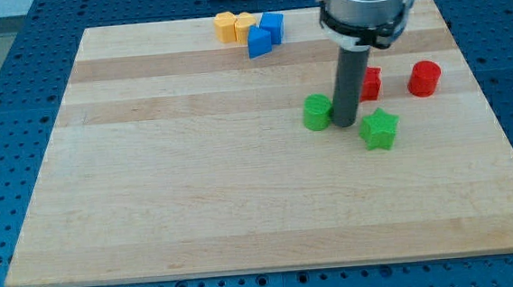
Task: Move your arm closer to the green star
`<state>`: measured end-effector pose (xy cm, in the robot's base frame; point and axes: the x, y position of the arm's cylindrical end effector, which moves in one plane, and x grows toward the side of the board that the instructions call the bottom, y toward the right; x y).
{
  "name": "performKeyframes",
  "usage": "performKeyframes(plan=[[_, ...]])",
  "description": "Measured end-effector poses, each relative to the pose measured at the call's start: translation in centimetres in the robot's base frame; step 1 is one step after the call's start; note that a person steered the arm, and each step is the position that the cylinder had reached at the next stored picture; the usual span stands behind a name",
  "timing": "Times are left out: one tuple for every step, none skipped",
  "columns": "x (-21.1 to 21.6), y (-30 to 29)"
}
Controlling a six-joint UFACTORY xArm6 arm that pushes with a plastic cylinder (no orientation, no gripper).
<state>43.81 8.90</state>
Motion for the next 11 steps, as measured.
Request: performKeyframes(plan=[[0.0,-3.2],[-0.4,-6.0],[-1.3,-7.8],[-0.4,-8.0],[3.5,-7.5],[7.3,-3.8],[10.2,2.4],[10.0,8.1],[8.3,10.5],[6.2,10.8],[4.6,10.8]])
